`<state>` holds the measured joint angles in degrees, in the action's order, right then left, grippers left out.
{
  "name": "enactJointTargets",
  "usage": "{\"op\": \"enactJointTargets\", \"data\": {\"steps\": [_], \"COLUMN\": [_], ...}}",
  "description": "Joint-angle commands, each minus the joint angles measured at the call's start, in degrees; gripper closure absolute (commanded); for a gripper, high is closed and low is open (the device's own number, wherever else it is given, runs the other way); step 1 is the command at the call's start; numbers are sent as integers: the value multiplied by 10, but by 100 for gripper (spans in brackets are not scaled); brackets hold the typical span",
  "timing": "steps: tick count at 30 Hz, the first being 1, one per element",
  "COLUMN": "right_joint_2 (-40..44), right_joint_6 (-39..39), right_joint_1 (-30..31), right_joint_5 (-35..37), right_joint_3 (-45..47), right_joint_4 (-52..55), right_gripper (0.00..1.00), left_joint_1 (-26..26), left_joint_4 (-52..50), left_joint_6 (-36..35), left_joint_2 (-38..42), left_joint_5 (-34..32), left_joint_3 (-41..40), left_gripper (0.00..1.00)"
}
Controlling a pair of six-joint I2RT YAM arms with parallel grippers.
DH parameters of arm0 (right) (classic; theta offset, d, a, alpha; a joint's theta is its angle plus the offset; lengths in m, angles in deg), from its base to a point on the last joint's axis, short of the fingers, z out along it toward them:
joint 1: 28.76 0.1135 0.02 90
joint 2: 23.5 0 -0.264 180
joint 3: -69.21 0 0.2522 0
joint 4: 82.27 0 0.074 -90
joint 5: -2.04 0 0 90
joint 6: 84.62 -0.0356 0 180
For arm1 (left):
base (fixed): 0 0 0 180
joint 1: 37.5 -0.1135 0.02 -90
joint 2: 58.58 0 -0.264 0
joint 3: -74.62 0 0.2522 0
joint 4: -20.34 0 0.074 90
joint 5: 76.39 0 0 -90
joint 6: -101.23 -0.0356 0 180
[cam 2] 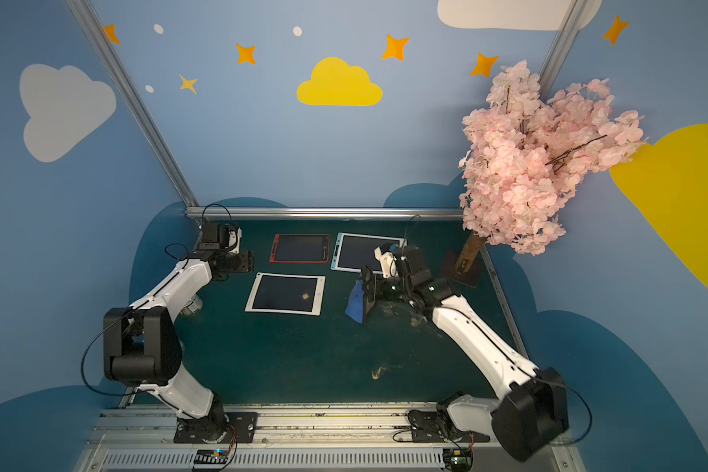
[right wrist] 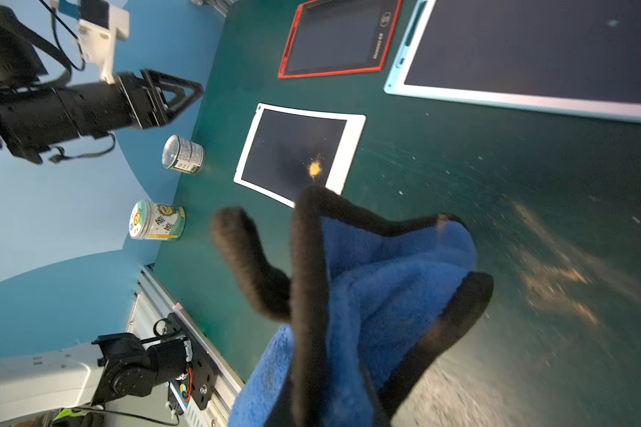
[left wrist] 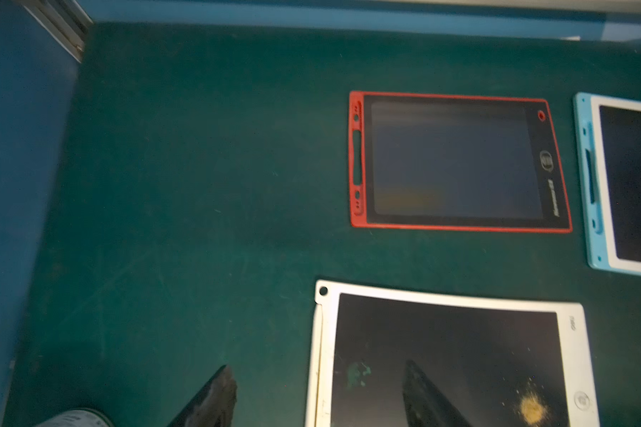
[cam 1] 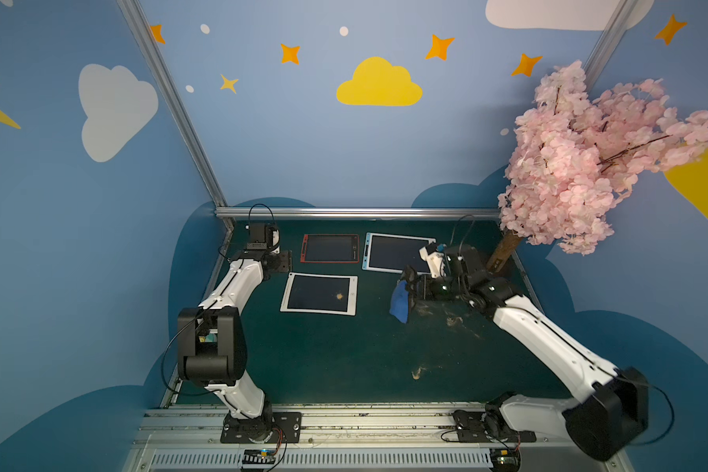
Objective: Wipe the drawing tablet
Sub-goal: Place the drawing tablet at the center of the board, then move the drawing tablet to the center of the board.
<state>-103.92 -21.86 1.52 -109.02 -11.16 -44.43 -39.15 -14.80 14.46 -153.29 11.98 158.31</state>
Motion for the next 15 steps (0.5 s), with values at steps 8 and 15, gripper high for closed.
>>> {"op": "enactJointTargets", "data": {"steps": [8,15], "right_joint_2": [-296,-383], "right_joint_6": [-3,7], "right_joint_1": [11,33], "right_joint_5": [-68,-43], "right_joint_3": [-122,-189], "right_joint_4": [-11,29], "right_gripper": [100,100], "left_joint_1": [-34,-34], "left_joint_4": [50,49], "left_joint_6": [28,24], "left_joint_2": [-12,-33], "left_joint_5": [62,51], "left_joint_3": [-3,-8], "left_gripper": [29,29]}}
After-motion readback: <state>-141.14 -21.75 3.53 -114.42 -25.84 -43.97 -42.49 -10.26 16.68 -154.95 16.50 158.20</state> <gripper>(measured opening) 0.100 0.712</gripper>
